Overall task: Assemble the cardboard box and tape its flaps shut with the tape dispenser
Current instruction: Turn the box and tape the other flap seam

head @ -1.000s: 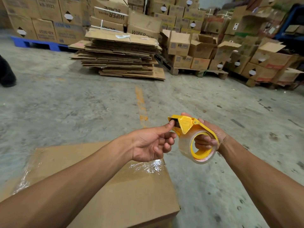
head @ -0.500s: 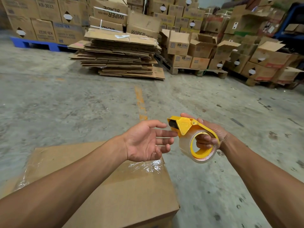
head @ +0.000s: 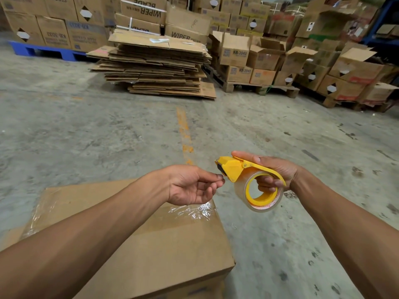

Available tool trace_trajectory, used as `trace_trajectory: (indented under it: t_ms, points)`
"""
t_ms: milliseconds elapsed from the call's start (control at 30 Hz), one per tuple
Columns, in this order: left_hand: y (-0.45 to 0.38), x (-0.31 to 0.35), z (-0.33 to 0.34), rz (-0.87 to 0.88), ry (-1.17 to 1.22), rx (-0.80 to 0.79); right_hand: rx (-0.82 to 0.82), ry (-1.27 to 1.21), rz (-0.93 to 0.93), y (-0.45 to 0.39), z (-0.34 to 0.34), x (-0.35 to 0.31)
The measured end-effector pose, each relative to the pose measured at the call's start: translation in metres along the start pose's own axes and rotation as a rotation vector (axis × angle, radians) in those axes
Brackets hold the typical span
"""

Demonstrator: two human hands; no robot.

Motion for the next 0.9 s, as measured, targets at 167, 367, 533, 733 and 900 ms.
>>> trace_trajectory:
  t_ms: [167,367,533,733,900]
  points:
    - [-0.005,-0.011,-0.013,-0.048,-0.017,0.040,0.054,0.055,0.081,0.000,0.000,0.006]
    - [-0.004,-0.016,-0.046,-0.081,-0.069,0.127,0.082,0.079,0.174,-0.007,0.013,0.024]
    - [0.010,-0.032,-0.095,-0.185,-0.110,0.171,0.145,0.088,0.278,0.010,0.016,0.044]
    - [0.005,-0.026,-0.151,-0.264,-0.303,0.295,0.229,0.088,0.340,0.034,0.008,0.066]
    - [-0.040,0.052,-0.149,-0.020,-0.819,0.484,0.402,0.117,0.265,0.027,0.009,0.065]
Point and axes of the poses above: each hand's wrist, its own y-axis away from the middle knuckle, its own z-axis out of the palm, x = y × z, the point moved 10 cm from there along -y, towards the middle knuckle, and after that the axes turned 15 degrees about -x, right-handed, at the moved point
